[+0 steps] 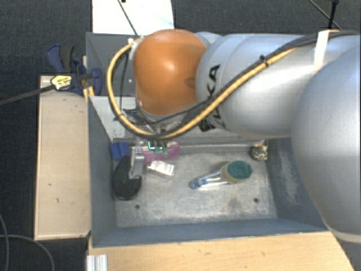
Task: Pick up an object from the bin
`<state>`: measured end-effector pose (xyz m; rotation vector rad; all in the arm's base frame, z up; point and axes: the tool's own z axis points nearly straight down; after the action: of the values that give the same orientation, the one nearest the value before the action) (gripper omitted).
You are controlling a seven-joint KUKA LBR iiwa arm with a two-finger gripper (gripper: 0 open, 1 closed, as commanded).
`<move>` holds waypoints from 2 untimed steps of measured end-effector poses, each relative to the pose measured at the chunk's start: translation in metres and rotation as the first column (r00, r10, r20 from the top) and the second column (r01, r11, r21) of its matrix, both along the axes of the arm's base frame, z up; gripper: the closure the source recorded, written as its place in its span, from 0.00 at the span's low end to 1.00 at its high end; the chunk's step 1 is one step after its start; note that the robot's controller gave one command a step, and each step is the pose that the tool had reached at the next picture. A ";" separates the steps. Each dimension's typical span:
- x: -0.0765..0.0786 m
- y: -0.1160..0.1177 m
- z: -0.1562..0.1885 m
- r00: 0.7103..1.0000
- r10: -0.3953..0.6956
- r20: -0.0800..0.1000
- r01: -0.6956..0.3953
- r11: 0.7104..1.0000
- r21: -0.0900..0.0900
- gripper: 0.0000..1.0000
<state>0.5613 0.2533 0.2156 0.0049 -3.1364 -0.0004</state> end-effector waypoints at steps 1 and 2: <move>0.017 -0.086 -0.141 0.985 -0.169 0.028 0.168 0.986 0.015 0.00; 0.004 -0.072 -0.113 0.973 -0.229 0.011 0.229 0.973 0.005 0.00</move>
Offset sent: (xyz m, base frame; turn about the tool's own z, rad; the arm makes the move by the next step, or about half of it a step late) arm 0.0103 -0.0881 -0.1456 0.1654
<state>0.5649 0.1813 0.1024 -0.3580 -3.1275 -0.0063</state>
